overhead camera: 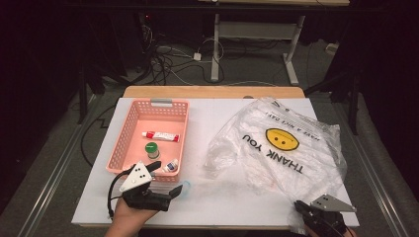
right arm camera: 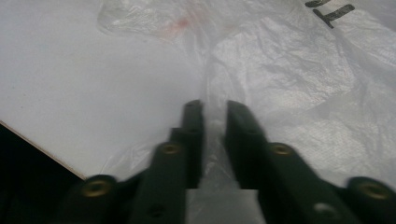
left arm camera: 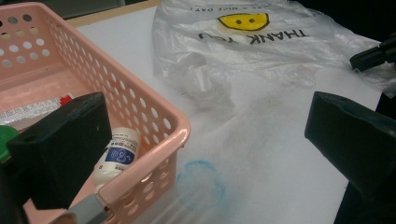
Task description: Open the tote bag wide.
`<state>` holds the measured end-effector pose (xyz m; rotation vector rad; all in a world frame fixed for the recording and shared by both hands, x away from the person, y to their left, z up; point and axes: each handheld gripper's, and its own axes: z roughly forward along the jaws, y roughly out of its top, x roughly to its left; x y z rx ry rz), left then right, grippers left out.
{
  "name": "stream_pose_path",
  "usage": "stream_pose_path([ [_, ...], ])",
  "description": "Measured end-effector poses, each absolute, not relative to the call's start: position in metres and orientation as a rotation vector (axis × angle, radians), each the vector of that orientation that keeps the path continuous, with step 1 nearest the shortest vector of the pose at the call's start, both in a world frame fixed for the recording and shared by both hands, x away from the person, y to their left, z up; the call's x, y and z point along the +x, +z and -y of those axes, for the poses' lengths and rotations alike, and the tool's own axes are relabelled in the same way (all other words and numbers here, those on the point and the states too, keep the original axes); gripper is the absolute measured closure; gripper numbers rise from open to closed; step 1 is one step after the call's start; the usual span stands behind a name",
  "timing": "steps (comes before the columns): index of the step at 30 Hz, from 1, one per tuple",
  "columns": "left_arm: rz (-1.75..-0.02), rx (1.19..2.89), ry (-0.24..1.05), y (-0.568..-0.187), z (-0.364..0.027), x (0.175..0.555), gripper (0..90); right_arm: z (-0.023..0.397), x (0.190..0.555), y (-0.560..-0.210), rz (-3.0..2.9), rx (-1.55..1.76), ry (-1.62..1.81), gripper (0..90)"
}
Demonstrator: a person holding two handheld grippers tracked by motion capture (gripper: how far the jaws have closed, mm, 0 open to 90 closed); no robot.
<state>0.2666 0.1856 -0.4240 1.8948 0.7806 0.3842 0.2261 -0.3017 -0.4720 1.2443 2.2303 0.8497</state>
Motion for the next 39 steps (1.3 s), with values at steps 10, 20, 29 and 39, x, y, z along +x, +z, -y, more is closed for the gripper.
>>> stream_pose_path([
  [10,-0.789,1.886,0.389,-0.423,-0.190,0.267,0.2,0.279,0.218,-0.460,-2.245,1.136,0.947,90.0],
  [20,-0.792,1.882,0.383,-0.424,-0.191,0.269,0.2,0.226,0.214,-0.461,-2.358,0.981,1.036,90.0],
  [29,-0.799,1.878,0.388,-0.425,-0.192,0.270,0.2,0.213,0.216,-0.462,-2.394,0.935,1.091,80.6],
  [39,-0.814,1.878,0.416,-0.428,-0.196,0.273,0.1,0.236,0.231,-0.437,-2.284,0.974,1.238,60.3],
])
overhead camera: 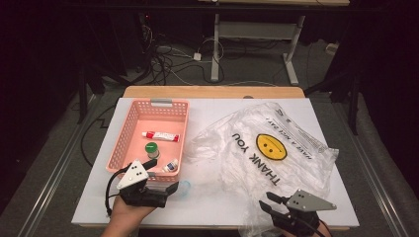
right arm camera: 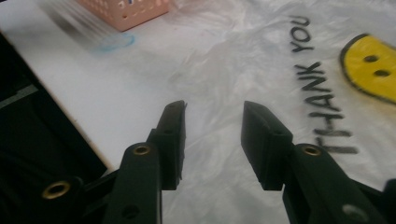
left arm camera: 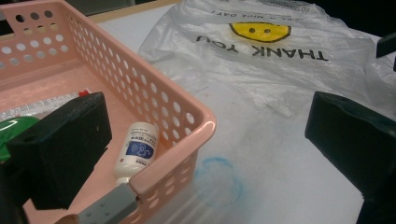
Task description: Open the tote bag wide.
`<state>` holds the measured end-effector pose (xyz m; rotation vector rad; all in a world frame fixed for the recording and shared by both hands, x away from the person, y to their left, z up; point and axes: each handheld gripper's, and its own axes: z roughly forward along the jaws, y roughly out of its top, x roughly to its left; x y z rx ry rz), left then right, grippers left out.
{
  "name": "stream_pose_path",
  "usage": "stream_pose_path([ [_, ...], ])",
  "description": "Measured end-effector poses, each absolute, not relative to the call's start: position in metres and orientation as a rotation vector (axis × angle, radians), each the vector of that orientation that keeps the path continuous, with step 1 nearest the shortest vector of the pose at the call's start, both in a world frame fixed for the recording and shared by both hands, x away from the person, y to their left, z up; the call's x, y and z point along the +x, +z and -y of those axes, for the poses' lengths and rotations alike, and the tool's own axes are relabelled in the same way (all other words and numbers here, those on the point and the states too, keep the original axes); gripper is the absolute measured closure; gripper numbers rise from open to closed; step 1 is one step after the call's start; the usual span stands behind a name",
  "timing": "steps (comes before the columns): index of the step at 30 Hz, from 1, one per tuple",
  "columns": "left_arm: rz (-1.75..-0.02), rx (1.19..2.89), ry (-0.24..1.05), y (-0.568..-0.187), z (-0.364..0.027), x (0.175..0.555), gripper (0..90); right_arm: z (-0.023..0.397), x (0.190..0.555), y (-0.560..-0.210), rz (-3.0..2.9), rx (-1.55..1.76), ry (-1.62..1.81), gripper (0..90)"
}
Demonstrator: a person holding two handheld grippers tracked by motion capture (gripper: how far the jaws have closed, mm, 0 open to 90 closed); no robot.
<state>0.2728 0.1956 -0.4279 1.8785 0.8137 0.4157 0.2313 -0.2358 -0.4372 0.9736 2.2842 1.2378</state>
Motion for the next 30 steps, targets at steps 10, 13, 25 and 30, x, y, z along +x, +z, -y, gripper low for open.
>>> stream_pose_path([
  [10,-0.814,1.869,0.421,-0.429,-0.199,0.273,0.1,0.219,0.288,-0.422,-2.264,0.934,1.230,54.6],
  [13,-0.816,1.864,0.426,-0.429,-0.200,0.273,0.1,0.207,0.313,-0.413,-2.250,0.911,1.242,53.8],
  [25,-0.841,1.854,0.437,-0.431,-0.203,0.265,0.1,0.173,0.345,-0.434,-2.335,0.893,1.258,51.2],
  [30,-0.859,1.853,0.439,-0.432,-0.207,0.262,0.1,0.166,0.345,-0.447,-2.405,0.909,1.223,47.1],
])
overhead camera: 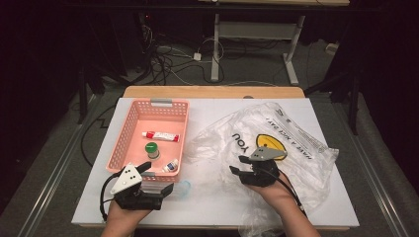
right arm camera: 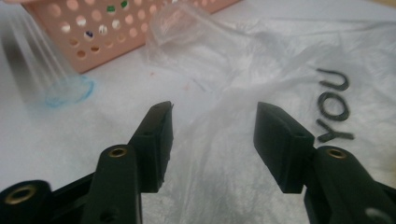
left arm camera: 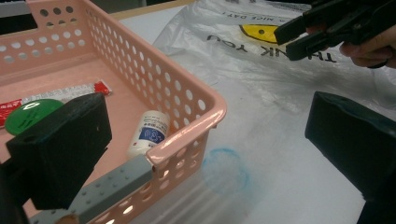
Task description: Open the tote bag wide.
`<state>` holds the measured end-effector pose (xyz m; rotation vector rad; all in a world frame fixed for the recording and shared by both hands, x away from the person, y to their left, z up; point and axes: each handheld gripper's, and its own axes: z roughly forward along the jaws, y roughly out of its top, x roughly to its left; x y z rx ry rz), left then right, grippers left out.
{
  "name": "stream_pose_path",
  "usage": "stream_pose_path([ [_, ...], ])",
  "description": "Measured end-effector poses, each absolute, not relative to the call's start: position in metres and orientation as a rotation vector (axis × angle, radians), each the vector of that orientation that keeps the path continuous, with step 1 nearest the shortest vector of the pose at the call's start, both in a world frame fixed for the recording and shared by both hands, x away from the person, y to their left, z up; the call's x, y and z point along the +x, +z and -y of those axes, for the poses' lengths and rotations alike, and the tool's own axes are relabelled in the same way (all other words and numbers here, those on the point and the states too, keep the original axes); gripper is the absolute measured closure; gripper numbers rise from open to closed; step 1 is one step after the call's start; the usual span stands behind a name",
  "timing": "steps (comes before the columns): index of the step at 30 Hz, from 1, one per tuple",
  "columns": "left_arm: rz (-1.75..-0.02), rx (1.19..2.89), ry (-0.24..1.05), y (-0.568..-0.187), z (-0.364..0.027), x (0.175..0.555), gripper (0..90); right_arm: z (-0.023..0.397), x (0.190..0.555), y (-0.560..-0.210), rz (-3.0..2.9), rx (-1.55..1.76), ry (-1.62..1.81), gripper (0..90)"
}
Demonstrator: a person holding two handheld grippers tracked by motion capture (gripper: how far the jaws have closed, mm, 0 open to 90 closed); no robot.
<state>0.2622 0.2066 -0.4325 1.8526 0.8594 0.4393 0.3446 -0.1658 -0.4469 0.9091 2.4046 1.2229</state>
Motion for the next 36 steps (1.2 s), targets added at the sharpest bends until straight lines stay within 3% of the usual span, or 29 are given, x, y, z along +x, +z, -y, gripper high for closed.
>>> stream_pose_path([
  [21,-0.852,1.858,0.432,-0.432,-0.210,0.260,0.1,0.148,0.344,-0.478,-2.544,0.888,0.967,24.7],
  [36,-0.853,1.862,0.429,-0.432,-0.209,0.261,0.1,0.161,0.351,-0.475,-2.504,0.932,0.997,60.7],
])
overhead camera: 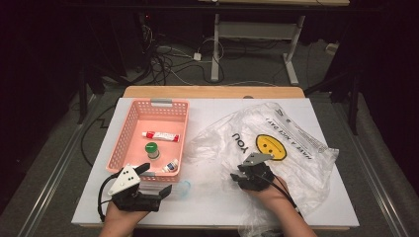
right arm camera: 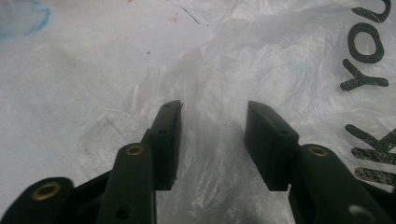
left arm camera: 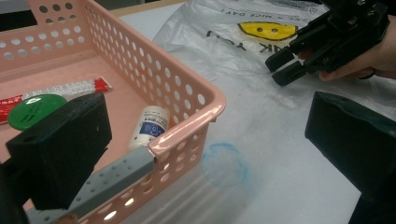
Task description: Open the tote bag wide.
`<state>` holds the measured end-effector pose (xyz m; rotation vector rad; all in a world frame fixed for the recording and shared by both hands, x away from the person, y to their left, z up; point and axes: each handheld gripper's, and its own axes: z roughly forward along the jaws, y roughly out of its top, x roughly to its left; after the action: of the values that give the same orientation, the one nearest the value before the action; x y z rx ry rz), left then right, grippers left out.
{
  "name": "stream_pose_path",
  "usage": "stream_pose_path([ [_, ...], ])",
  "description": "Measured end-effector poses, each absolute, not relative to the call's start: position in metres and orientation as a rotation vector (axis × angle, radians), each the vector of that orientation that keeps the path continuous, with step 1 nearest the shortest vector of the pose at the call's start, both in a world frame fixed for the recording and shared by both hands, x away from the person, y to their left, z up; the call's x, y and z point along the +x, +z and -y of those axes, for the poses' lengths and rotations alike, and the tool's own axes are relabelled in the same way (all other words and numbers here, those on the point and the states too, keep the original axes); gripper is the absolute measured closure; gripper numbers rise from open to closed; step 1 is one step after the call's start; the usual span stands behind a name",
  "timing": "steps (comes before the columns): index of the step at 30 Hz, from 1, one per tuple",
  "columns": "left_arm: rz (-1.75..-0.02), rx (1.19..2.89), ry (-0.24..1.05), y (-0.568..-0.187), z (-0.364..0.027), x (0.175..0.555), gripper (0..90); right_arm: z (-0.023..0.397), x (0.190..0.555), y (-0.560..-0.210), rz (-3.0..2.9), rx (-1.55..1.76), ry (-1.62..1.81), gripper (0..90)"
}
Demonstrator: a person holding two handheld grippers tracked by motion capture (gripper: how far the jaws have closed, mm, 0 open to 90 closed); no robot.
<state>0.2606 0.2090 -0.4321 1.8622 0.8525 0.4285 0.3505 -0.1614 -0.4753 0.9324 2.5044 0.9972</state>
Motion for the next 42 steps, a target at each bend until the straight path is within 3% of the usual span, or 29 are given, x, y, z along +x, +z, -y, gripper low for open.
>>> stream_pose_path([
  [8,-0.854,1.861,0.428,-0.432,-0.209,0.261,0.1,0.165,0.352,-0.475,-2.503,0.930,0.998,77.6],
  [17,-0.855,1.862,0.425,-0.433,-0.209,0.261,0.1,0.167,0.352,-0.475,-2.501,0.920,1.008,89.4],
  [42,-0.867,1.854,0.416,-0.432,-0.212,0.262,0.1,0.183,0.345,-0.458,-2.375,0.957,1.187,90.0],
])
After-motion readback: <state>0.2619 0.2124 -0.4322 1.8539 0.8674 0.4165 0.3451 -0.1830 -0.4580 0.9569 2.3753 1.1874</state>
